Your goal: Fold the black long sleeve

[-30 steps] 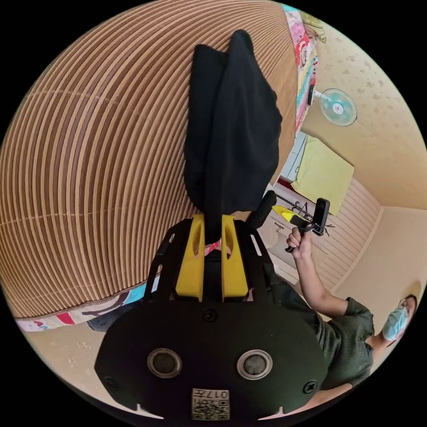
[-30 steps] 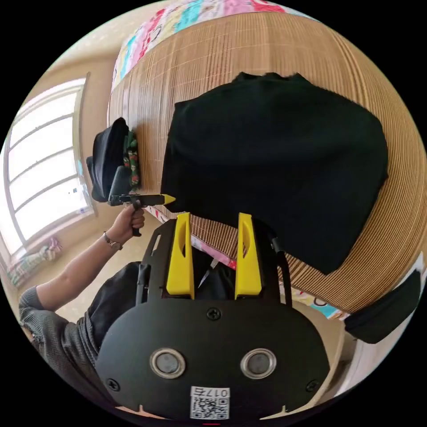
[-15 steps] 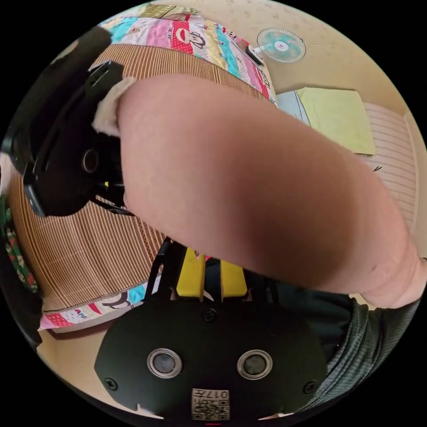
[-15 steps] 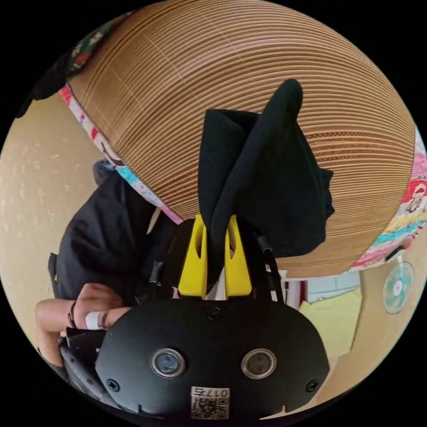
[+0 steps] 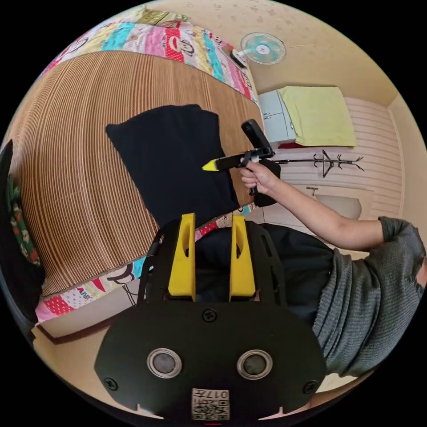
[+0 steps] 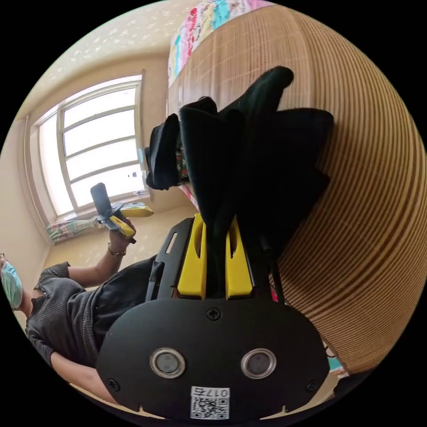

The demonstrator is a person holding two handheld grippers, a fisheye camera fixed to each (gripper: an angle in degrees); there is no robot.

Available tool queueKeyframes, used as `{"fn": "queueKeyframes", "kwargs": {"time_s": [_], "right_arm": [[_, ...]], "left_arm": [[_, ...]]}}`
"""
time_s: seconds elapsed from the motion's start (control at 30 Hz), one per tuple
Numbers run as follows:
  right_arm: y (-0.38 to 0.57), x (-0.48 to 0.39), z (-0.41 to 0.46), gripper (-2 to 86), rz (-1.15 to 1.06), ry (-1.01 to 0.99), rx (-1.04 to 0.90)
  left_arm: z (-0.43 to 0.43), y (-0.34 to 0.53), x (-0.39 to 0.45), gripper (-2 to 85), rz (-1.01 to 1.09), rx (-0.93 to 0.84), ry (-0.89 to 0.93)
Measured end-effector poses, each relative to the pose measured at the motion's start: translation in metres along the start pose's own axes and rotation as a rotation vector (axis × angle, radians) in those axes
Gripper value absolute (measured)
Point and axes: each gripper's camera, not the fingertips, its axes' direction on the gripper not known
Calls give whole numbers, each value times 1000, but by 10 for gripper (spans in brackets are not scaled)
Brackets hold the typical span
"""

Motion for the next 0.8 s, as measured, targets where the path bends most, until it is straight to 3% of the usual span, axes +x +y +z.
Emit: {"fn": "queueKeyframes", "kwargs": {"time_s": [0.17,0.4,0.6,0.8], "right_arm": [[63,67,-6,118,211,167,-25],[99,83,-50,213,186,-31,185],[87,104,-28,214,262,-175,123],[109,98,3,174,272,-261,12]], "left_arm": [[35,-34,-41,168,-191,-4,-12],[82,-98,-100,182,-303,-34,-5],[161,-141,-128,236,-398,-304,301],[219,-122,-77,148,-302,-534,264]]}}
